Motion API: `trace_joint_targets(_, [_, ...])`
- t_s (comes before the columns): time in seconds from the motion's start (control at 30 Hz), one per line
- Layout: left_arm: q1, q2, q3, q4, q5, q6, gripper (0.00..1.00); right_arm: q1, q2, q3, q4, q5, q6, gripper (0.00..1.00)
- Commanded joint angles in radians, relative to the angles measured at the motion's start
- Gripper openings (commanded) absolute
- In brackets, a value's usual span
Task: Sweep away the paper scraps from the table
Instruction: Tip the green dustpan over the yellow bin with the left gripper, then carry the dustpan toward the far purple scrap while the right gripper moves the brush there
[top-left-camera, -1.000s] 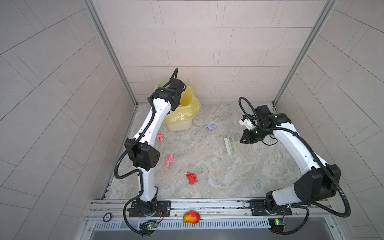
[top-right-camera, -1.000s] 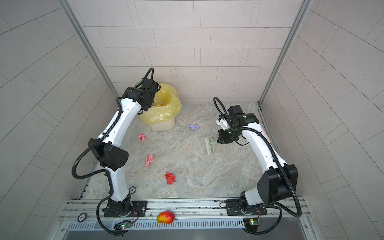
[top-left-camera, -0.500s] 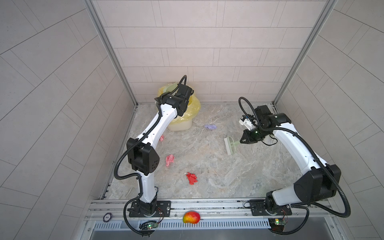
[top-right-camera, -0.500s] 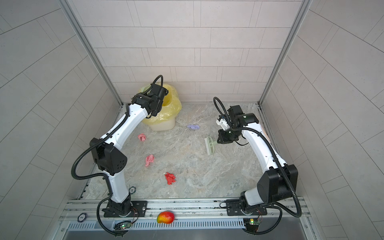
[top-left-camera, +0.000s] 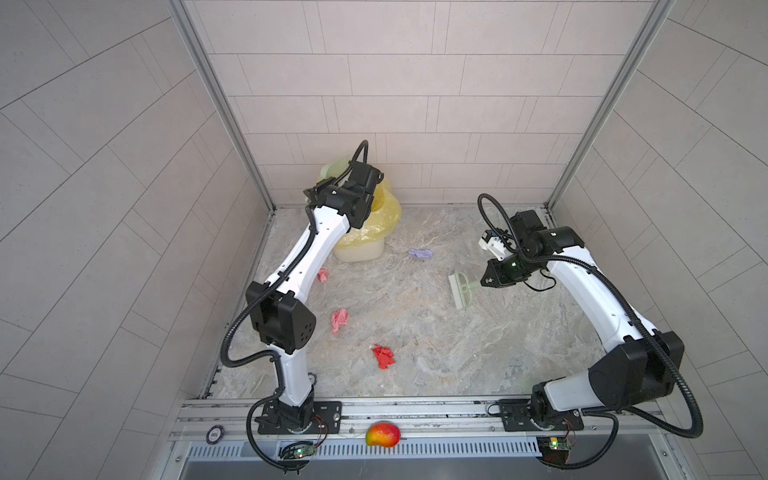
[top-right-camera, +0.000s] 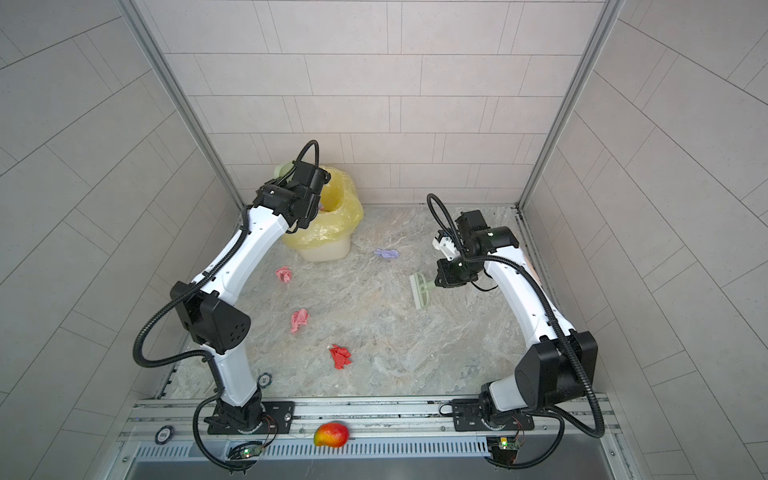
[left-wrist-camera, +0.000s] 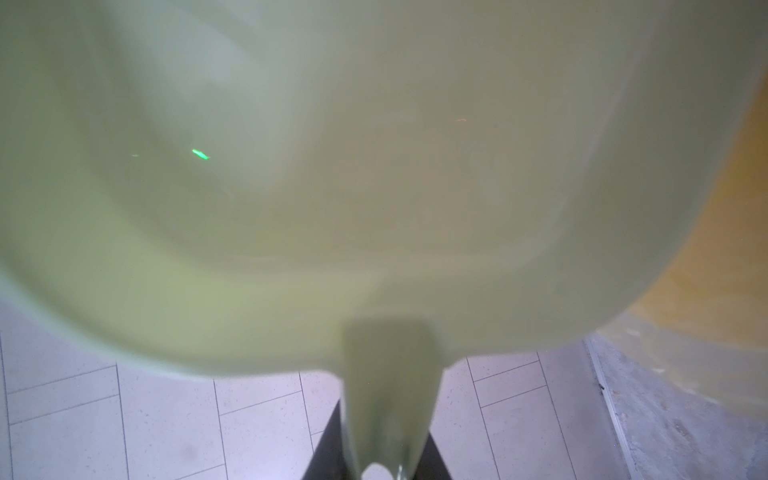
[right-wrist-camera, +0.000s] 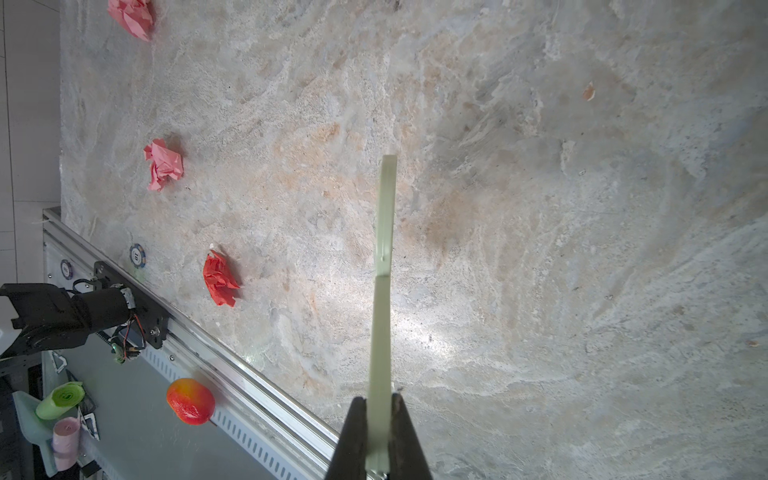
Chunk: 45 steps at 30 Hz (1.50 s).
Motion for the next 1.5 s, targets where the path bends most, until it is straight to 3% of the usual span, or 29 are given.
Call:
trace_joint_targets(0.0, [-0.032,-0.034,0.112,-0.192,0.096,-0.245,0.0,-0.003,-0.027,0.009,-0.007,0.031,-0.024,0.0])
trace_joint_targets(0.1, [-0.071,-0.041,0.165,-0.325,0.201,-0.419,0.0,0.004,-0.038,0.01,0.018,0.066,-0.031,0.0])
trace_joint_targets(0.2, [-0.127,-0.084,0.107,-0.369,0.295,-0.543,0.0,0.013,-0.066,-0.004,0.075,0.107,-0.047,0.0])
trace_joint_targets(0.43, [-0.268,-0.22,-0.175,-0.348,0.547,-0.769,0.0,0.084,-0.156,-0.081,0.309,0.23,-0.152,0.0])
trace_joint_targets(0.7, [-0.279,-0.395,-0.595,-0.175,0.903,-0.971,0.0,0.252,-0.079,-0.081,0.493,0.484,-0.458,0.0])
trace_joint_targets(1.0, [-0.278,-0.549,-0.945,0.032,1.089,-1.11,0.0,0.351,0.242,0.106,0.525,0.719,-0.773,0.0])
trace_joint_targets(1.1, [-0.278,-0.541,-1.0,0.057,1.147,-1.124,0.0,0.36,0.332,0.163,0.545,0.733,-0.856,0.0])
trace_joint_targets(1.47, [-0.278,-0.603,-1.13,0.086,1.189,-1.17,0.0,0.389,0.503,0.26,0.598,0.717,-1.069,0.0])
